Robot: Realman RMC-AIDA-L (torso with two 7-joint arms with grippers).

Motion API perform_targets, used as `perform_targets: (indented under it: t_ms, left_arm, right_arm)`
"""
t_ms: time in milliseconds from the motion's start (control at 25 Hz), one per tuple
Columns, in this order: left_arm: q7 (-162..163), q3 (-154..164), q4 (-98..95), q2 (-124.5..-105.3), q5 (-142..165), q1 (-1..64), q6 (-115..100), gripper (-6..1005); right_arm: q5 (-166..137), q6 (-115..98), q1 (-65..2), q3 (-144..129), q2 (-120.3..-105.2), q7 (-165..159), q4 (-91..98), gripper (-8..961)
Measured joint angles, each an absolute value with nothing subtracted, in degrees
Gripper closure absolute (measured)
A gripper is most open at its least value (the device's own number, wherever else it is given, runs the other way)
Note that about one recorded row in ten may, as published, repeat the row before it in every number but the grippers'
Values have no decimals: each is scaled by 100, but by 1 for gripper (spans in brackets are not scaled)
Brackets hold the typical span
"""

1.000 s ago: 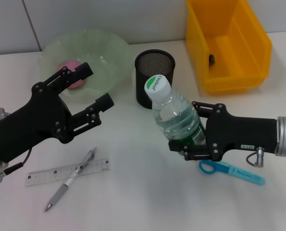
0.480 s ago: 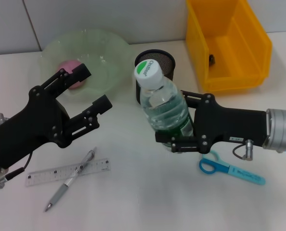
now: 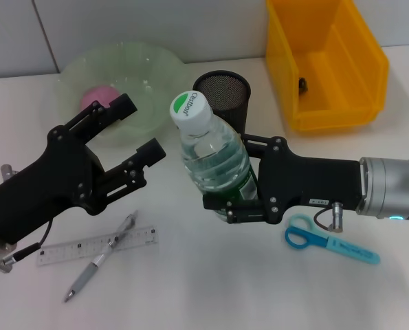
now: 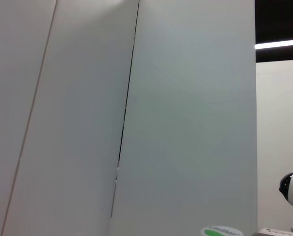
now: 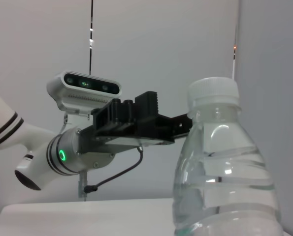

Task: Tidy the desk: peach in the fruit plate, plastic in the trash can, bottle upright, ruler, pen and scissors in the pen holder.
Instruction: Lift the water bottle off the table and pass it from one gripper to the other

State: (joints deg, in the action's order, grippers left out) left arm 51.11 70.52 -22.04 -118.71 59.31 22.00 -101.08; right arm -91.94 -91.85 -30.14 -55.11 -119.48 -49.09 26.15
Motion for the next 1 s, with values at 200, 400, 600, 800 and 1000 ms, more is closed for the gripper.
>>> perform_targets:
  t_ms: [200,400,600,800,1000]
  left_arm:
    - [5170,7072,-2159,-11854,5986,2267,-10113,206]
    - [5199,7099,-2159,-11851,6057,2329,-10083,206]
    - [5211,7223,-2153,-11841,6072,2404,-10064,206]
    - [5212,7259,-2153,-11854,6074,2432,-10085,207]
    - [5245,7306,-2153,-11856,6074,2481,-10100,207]
  right_arm:
    - [-9193,-9218,-3087,-5518,-11950,-4880,2543,152]
    - [-9193,-9226,-3145,-5602,-11956,-4879,2491,151]
    - [-9192,-9229,-3216,-5687,-11958,-4879,2404,150]
    - [-9192,-9227,-3254,-5793,-11965,-4879,2349,149]
    - [-9192,-9233,-3247,-5812,-11965,-4876,2323,147]
